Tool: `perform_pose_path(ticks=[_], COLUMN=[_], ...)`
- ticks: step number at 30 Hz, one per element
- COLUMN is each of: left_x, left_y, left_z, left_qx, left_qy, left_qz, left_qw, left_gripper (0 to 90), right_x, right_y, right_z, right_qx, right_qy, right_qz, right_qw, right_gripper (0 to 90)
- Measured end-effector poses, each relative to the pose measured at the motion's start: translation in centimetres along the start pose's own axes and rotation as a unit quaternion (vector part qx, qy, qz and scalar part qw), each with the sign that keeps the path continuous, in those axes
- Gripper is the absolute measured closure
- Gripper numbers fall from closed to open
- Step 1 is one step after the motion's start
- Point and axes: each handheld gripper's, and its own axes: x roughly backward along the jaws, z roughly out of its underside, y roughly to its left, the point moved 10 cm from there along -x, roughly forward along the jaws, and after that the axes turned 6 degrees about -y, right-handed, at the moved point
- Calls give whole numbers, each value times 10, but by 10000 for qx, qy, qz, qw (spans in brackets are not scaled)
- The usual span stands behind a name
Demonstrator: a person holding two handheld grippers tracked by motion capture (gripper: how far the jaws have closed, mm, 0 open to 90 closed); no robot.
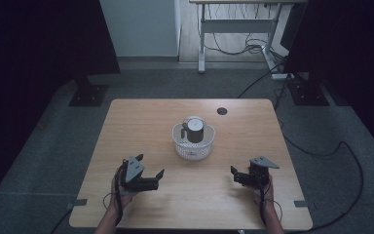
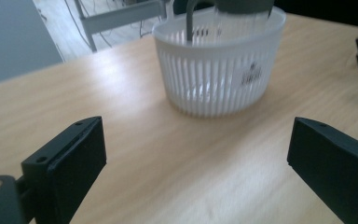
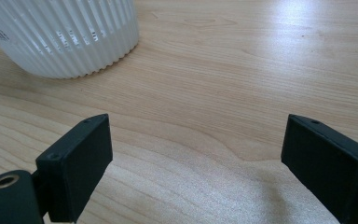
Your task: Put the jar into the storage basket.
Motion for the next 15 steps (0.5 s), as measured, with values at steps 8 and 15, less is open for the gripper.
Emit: perform_pose_path(ticks=[8,15], left_x=[8,8], left_y=[5,9], left_z=[38,48], left_qx=[-59,69], left_qy=[336,365], left_qz=[-90,-104], left_qw=[9994,9993], left_gripper=[39,38], right_x=[0,1], right_y=[0,1], right_z=[0,-1], right_qx=[13,8], right_qy=[-11,-47], right_qz=[2,-7], right_qw=[10000,10000], right_gripper=[84,78])
